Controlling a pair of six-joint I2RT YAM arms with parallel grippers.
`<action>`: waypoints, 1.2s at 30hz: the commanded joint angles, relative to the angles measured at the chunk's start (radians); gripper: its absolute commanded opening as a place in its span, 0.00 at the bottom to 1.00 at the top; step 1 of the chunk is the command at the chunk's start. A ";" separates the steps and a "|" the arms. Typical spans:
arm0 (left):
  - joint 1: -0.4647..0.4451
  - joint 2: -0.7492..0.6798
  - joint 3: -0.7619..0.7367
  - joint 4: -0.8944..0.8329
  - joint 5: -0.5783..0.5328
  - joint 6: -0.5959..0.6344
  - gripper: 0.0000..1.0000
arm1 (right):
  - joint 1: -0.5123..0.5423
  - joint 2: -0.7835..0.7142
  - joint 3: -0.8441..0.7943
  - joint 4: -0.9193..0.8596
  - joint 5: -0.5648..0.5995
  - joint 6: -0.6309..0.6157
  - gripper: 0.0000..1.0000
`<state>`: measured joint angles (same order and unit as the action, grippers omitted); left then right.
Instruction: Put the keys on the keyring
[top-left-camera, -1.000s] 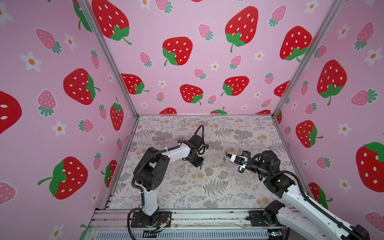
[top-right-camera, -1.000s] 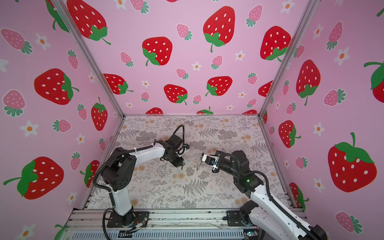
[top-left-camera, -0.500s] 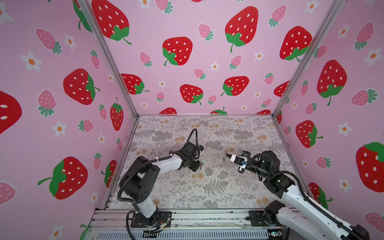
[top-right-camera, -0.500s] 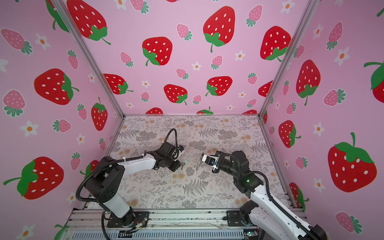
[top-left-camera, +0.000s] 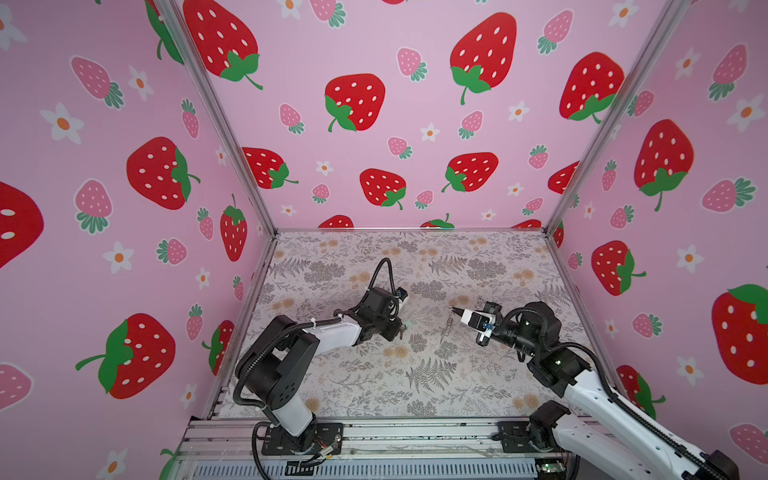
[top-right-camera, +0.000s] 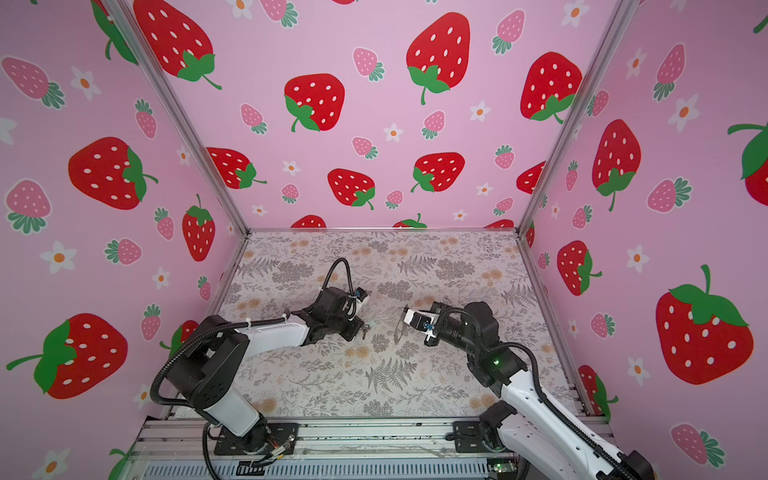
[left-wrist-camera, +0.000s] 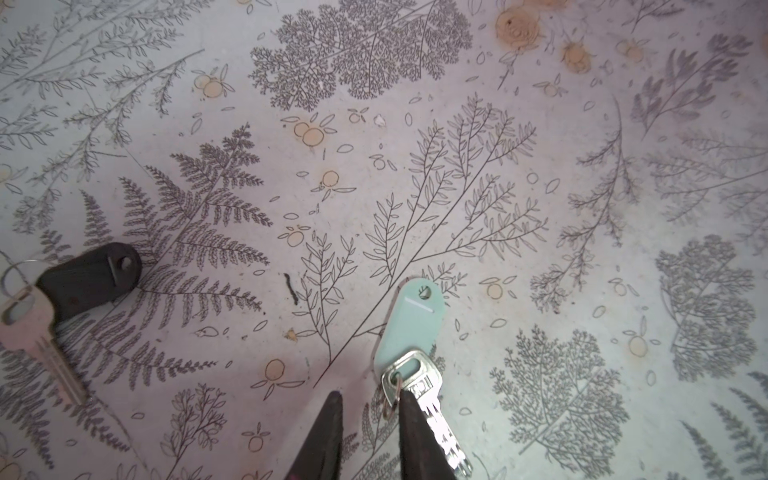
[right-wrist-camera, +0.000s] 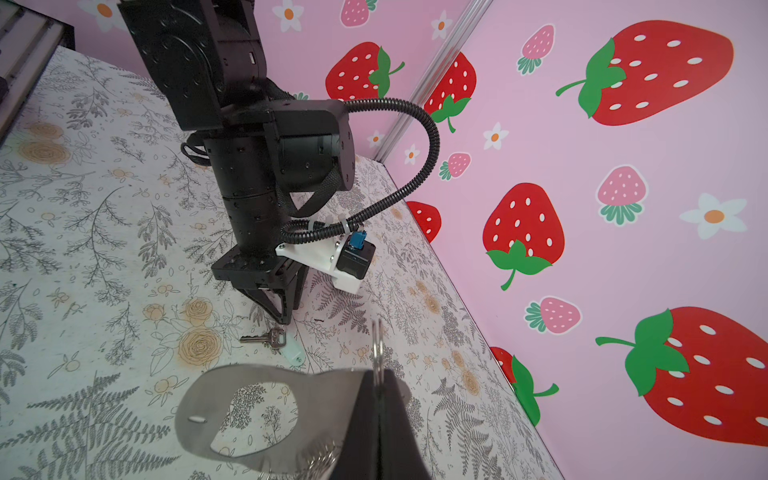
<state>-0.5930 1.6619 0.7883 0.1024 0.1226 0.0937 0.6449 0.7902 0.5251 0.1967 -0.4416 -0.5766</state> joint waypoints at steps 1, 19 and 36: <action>0.002 0.003 -0.009 0.018 0.008 0.042 0.27 | -0.005 -0.010 -0.003 0.005 -0.005 -0.022 0.03; 0.003 0.048 0.015 -0.010 0.031 0.058 0.22 | -0.005 0.009 0.008 0.002 -0.005 -0.025 0.03; 0.003 0.056 0.024 0.009 0.051 0.081 0.12 | -0.005 0.016 0.010 0.002 -0.008 -0.028 0.02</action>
<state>-0.5930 1.7027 0.7769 0.1051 0.1596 0.1604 0.6449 0.8085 0.5251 0.1928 -0.4404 -0.5816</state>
